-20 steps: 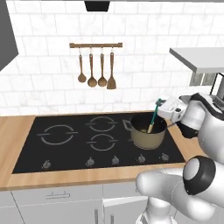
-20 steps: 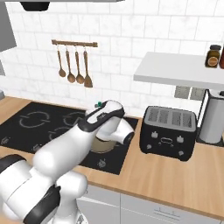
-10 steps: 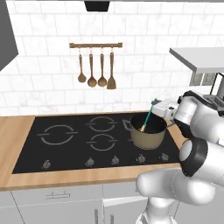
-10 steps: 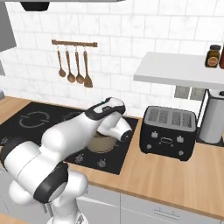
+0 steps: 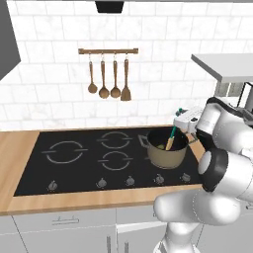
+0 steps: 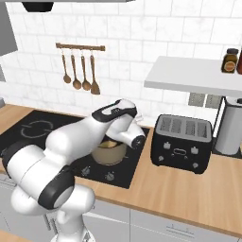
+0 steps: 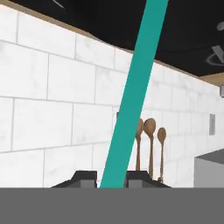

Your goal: Put the potato and avocado in the pot. Retrieve the spatula and lightly stir the vegetables in the pot.

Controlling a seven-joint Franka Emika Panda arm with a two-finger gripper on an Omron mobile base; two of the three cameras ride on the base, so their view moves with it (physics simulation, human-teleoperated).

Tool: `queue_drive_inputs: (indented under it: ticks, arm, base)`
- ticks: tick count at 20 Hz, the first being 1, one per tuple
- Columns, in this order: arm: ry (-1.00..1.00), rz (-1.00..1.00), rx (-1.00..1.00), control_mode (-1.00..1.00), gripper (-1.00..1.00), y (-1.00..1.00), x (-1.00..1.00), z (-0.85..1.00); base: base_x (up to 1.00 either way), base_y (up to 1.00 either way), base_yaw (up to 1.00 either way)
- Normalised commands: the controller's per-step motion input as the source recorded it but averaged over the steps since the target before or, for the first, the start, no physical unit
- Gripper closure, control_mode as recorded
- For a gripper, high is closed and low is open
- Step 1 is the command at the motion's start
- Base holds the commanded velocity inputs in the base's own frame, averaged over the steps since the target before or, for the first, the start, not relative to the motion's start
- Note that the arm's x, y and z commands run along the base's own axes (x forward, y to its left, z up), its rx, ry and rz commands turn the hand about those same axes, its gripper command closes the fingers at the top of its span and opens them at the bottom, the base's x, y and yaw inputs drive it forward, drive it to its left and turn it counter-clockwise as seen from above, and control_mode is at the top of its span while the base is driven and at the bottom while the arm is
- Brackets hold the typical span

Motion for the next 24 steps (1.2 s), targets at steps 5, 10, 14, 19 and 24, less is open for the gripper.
queue_drive_inputs:
  ticks: [5,10,14,19,24]
  arm:
    - [0.0,-0.02,-0.1,-1.0,1.0,0.09,-0.03,0.18]
    - [0.0,0.02,0.01,-1.0,1.0,0.45,0.0,0.11]
    - [0.03,0.06,0.05,-1.0,1.0,0.39,0.0,0.01]
    - [0.08,0.04,0.11,-1.0,1.0,0.24,0.01,0.0]
    - [0.14,0.03,0.15,-1.0,1.0,0.05,0.09,-0.1]
  base:
    - [0.0,0.0,0.0]
    - [0.0,0.0,0.0]
    - [0.0,0.0,0.0]
    - [0.0,0.0,0.0]
    - [0.0,0.0,0.0]
